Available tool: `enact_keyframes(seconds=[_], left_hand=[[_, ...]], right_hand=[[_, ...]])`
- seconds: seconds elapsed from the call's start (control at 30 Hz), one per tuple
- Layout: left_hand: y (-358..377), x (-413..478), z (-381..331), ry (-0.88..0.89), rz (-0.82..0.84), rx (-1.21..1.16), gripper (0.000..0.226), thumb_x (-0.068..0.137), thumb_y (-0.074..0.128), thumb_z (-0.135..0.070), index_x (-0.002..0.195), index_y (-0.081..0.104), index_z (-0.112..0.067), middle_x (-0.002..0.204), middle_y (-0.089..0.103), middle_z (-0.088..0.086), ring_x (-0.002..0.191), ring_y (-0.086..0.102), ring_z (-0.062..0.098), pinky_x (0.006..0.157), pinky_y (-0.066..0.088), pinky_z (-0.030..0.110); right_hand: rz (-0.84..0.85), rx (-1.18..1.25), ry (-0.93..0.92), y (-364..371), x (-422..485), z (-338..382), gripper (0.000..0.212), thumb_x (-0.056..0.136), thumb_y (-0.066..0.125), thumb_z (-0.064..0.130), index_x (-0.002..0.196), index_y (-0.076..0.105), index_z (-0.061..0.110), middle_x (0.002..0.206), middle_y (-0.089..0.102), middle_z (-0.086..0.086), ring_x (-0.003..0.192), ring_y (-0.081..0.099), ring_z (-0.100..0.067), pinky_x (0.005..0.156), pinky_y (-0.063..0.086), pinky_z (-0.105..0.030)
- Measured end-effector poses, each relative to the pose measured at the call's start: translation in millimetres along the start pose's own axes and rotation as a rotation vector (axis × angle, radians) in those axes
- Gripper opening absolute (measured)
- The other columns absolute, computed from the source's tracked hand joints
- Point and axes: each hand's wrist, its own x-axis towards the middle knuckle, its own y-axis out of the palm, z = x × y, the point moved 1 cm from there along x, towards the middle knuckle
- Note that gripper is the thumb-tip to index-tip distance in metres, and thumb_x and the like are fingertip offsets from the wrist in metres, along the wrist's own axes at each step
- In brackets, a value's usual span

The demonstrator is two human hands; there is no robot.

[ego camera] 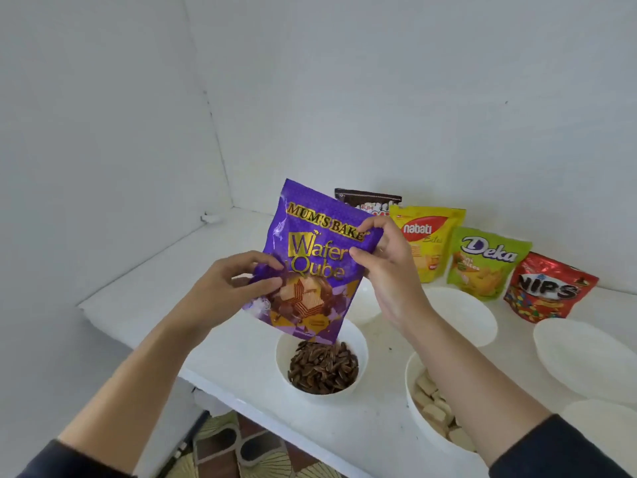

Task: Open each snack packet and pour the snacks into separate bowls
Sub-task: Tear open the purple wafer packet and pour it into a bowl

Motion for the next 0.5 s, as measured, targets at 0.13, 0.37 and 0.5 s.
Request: enact_keyframes(seconds=[0.13,0.37,0.5], left_hand=[[-49.4,-34.3,-11.0,-0.022,-0.101,0.128,0.040,0.080,0.077,-0.035,0.118,0.070,-0.033,0.113,0.072,0.002,0.105,0.070,0.025,0.095,0.054,0.049],[-77.3,-111.8,-6.8,-0.026,-0.394,0.109,0.029,0.094,0.071,-0.012,0.115,0.056,-0.025,0.112,0.072,0.009,0.095,0.071,0.036,0.083,0.057,0.050],[-77.1,-162.6,12.5,-0.068,-0.617,0.009,0.032,0.098,0.063,-0.010,0.119,0.047,-0.028,0.103,0.077,0.009,0.092,0.076,0.030,0.073,0.064,0.048]], right_hand=[[0.202,-0.011,0.023,42.6,2.3,-10.4,0.037,0.090,0.048,-0.023,0.097,0.053,0.013,0.103,0.069,-0.009,0.097,0.071,-0.026,0.068,0.061,-0.037],[0.542,-0.041,0.104,119.1,-19.6,-40.5,0.035,0.093,0.050,-0.017,0.097,0.055,0.016,0.107,0.065,-0.009,0.100,0.069,-0.027,0.075,0.062,-0.045],[0.630,-0.049,0.167,162.2,-52.1,-62.0,0.032,0.094,0.051,-0.013,0.098,0.055,0.018,0.113,0.065,-0.009,0.103,0.071,-0.025,0.071,0.063,-0.045]])
